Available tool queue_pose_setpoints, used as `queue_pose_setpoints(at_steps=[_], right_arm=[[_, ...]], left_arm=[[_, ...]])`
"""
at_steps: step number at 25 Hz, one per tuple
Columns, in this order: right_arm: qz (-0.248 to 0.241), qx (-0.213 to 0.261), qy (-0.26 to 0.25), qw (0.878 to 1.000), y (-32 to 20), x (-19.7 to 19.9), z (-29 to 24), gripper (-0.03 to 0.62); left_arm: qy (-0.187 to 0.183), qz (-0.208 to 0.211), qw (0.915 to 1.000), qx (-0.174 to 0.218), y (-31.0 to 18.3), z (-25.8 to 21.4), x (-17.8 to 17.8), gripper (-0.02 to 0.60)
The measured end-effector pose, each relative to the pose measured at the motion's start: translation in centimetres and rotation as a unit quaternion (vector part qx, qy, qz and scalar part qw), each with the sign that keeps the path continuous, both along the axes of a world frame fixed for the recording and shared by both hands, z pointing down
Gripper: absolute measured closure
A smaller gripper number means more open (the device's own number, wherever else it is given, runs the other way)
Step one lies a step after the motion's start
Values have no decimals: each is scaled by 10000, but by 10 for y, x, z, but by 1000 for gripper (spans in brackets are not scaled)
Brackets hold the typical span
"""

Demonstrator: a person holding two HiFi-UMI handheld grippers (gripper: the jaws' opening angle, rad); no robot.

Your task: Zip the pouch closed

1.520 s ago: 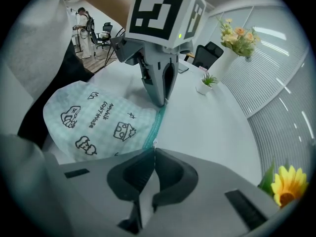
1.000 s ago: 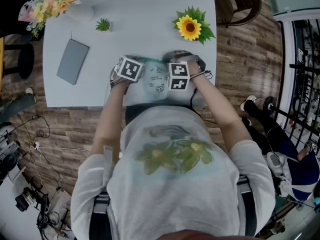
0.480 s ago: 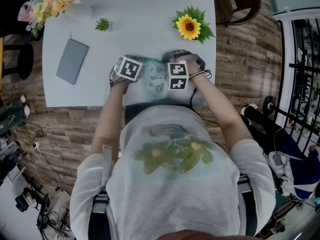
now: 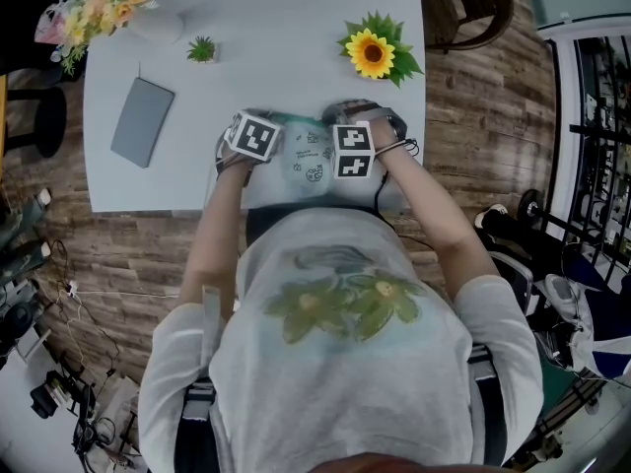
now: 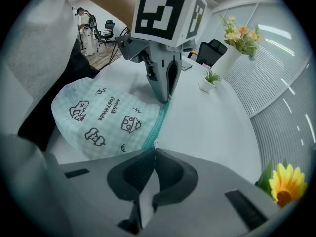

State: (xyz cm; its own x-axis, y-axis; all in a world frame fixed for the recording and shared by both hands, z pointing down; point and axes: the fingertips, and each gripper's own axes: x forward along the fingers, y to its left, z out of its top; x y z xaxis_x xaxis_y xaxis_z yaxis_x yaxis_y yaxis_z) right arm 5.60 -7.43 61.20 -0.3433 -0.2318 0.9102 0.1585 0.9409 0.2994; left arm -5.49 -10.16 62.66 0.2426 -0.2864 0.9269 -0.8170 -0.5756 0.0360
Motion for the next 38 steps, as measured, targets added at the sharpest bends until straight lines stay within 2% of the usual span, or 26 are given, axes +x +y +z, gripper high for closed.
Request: queue_pose_setpoints(at_steps=[4, 8, 13, 19, 24, 34, 38], right_arm=[[-3, -4, 25, 10000, 0, 3, 0, 576], [54, -31, -16, 10000, 1, 5, -1, 576], [44, -9, 1, 10000, 1, 7, 0, 576], [24, 6, 112, 9999, 1, 11, 1, 576], [70, -11, 113, 9999, 1, 17, 2, 576], [224, -91, 28, 9997, 3, 28, 3, 576], [220, -68, 106, 9997, 4, 36, 4, 576]], left_arm=[[-21, -12, 10000, 53, -2, -1, -1, 555], [118, -31, 9999, -71, 4, 5, 4, 555], [-33, -3, 9999, 101, -2, -2, 1, 555], [227, -66, 9995, -203, 9, 13, 9, 555], [-8, -26, 10000, 71, -2, 1, 1, 555], [206, -86, 9996, -171, 8, 12, 8, 554], [36, -74, 10000, -8, 2, 4, 3, 555]])
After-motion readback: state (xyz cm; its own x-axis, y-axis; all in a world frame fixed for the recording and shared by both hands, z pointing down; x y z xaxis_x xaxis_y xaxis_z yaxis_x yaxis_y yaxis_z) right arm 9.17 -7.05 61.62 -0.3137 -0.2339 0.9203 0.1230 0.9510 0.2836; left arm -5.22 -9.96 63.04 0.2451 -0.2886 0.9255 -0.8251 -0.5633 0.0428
